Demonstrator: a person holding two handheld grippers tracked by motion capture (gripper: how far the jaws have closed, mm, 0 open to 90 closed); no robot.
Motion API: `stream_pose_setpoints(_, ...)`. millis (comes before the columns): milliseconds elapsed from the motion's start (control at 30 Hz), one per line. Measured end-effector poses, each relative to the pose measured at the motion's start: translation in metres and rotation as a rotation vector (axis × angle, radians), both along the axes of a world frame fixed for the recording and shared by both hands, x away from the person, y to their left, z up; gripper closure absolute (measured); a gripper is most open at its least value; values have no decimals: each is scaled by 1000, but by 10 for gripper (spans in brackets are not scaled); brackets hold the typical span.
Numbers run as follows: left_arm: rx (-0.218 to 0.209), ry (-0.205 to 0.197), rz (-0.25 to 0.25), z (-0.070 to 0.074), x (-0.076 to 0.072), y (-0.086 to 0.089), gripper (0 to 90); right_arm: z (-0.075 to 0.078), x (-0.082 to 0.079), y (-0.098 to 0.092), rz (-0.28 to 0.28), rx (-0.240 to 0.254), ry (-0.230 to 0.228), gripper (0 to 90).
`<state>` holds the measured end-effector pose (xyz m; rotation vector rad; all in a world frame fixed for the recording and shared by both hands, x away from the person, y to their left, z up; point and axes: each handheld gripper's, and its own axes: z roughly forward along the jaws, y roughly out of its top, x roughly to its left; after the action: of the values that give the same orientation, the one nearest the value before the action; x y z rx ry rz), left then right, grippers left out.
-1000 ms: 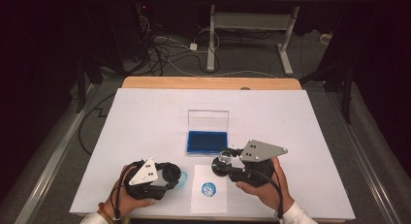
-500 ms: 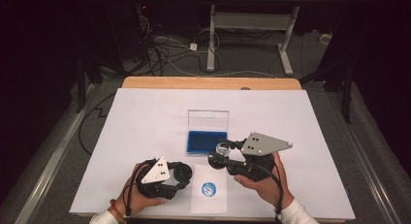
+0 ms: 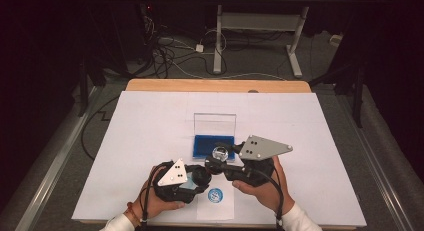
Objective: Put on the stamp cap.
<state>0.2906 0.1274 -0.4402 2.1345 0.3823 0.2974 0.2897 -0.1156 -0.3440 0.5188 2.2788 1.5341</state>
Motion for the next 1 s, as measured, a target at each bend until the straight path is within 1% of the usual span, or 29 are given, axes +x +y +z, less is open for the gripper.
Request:
stream_pose_setpoints(167, -32, -4, -2, 6, -1, -2, 365, -4, -1, 7, 20, -8, 11, 571)
stream_pose_setpoints(267, -51, -3, -2, 9, -3, -2, 365, -6, -1, 8, 22, -11, 19, 571)
stream_pose_setpoints(333, -51, -2, -2, 10, -3, -2, 365, -7, -1, 9, 23, -11, 19, 571)
stream_pose_setpoints(433, -57, -12, 9, 11, -3, -1, 365, -9, -1, 12, 25, -12, 23, 571)
stream_pose_setpoints(500, -66, -8, 11, 11, -3, -1, 365, -10, -2, 14, 31, -19, 25, 571)
stream_pose_setpoints(567, -63, -4, 5, 10, -3, -1, 365, -12, -2, 15, 32, -20, 30, 570)
stream_pose_setpoints(867, -83, 11, -2, 10, -4, -3, 365, -17, -1, 19, 42, -31, 40, 571)
stream_pose_setpoints(1000, -84, 10, -9, 10, -4, -5, 365, -18, -1, 20, 46, -33, 42, 571)
